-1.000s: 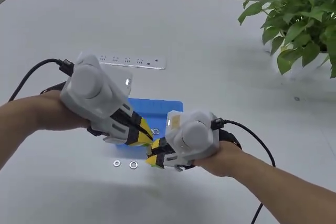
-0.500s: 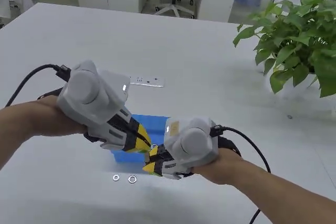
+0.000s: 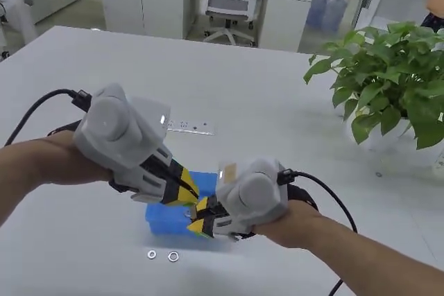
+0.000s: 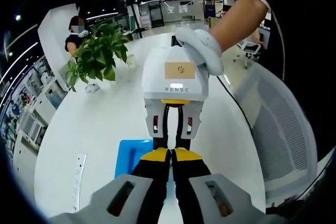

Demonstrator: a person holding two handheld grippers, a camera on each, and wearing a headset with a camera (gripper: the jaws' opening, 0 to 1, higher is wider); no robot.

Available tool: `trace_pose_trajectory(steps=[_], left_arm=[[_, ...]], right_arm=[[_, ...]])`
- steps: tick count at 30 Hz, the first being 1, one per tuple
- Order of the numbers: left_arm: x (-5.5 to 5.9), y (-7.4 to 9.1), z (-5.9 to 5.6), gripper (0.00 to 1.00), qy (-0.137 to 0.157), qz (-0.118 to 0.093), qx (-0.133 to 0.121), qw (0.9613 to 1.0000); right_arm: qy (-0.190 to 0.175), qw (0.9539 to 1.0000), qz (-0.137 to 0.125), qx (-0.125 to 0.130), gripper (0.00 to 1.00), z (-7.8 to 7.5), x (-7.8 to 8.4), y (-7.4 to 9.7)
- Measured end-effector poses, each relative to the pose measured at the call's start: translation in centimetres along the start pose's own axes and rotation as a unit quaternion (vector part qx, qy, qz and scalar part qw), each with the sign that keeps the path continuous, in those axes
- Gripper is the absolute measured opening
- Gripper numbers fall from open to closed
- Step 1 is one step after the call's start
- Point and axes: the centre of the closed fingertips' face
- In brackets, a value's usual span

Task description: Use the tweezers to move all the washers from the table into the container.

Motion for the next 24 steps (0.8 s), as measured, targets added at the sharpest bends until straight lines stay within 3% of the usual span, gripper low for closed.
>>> trace_pose_trajectory(steps=[12,24], left_arm=[[-0.2,-0.6,2.1,0.06,-0.004,-0.003,-0.006,1.0000],[0.8,-2.4,3.7,0.06,0.002,-0.002,-0.001,1.0000]], right_arm=[[0.004,0.9999,-0.001,0.010,0.10,-2.4,0.5,0.2],[-0.001,1.0000,0.003,0.006,0.10,-4.0,2.5,-0.8]])
Point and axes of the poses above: the centre of the closed fingertips' face, and the gripper's own axes: y roughly backward along the fingers, z roughly to its left, x roughly out of its underside, and after that the axes turned 1 degree about -x, right-handed
